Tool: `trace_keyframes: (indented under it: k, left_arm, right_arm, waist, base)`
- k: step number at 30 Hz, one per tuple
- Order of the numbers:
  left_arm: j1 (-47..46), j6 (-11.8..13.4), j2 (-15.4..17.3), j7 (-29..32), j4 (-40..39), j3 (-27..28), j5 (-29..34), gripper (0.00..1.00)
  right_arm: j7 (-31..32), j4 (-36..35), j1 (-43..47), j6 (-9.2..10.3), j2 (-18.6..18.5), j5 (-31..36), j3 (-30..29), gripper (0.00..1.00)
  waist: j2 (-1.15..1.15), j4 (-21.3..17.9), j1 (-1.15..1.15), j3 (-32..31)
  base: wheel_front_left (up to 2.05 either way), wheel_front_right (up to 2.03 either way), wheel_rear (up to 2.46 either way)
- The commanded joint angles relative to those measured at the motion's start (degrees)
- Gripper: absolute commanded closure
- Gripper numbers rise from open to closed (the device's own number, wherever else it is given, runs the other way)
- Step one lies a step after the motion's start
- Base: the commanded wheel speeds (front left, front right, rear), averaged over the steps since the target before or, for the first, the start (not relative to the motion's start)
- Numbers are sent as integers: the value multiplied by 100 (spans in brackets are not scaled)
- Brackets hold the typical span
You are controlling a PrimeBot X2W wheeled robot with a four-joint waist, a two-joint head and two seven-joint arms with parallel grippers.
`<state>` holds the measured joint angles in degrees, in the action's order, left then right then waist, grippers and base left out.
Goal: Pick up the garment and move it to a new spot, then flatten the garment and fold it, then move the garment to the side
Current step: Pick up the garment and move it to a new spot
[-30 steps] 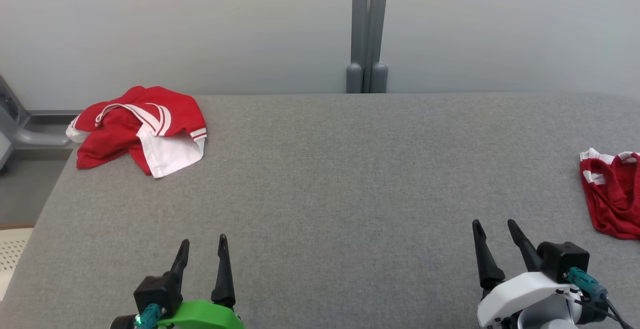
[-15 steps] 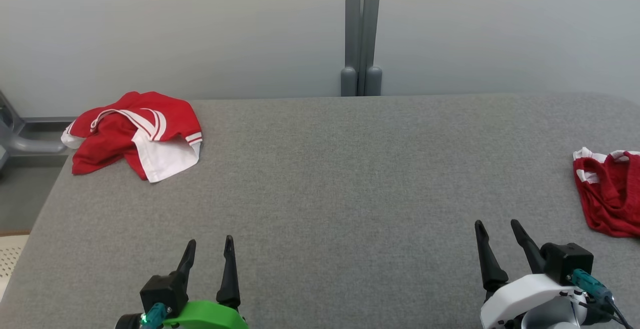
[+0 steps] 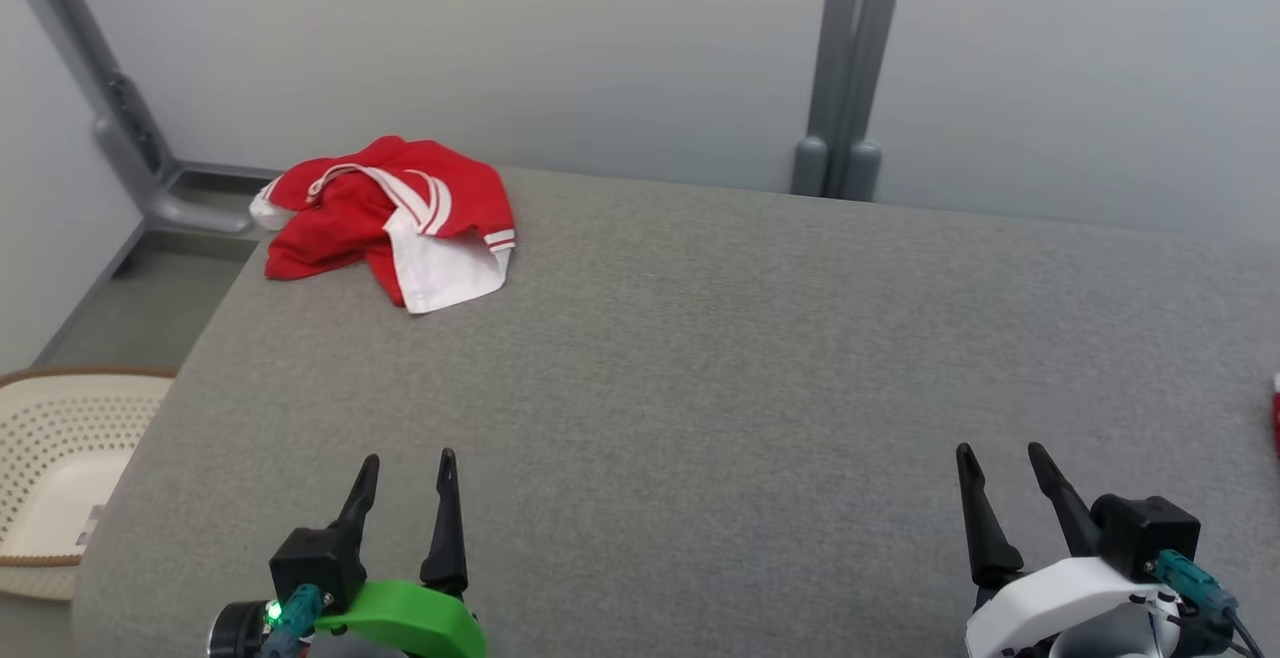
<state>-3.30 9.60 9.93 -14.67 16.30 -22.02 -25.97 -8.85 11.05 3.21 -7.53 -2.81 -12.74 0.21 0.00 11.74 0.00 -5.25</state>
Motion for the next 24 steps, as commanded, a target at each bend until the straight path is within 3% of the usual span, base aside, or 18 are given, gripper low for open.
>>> trace_keyframes:
  k: [1,4,8,14,24]
  left_arm:
    - [-104,8,59,14,-44,27,28,0]
    - [-114,40,142,42,-116,50,36,0]
    - [29,173,192,13,-308,233,-45,0]
    - [256,344,206,-34,-628,499,-64,0]
    - [440,369,155,-51,-827,641,11,0]
  right_arm:
    - [-59,29,-28,8,-17,-29,-5,0]
    - [-121,117,-90,8,-14,-65,41,0]
    - [-113,197,-348,8,-17,-27,293,0]
    - [-69,366,-741,8,-20,19,648,0]
    - [-153,630,-1022,8,-19,-12,903,0]
  waist:
    - [0,852,0,42]
    - [0,1328,0,65]
    - [0,1554,0,254]
    - [0,1657,0,404]
    - [0,1682,0,440]
  base:
    - [0,0,0]
    - [0,0,0]
    - [0,0,0]
    - [0,0,0]
    - [0,0,0]
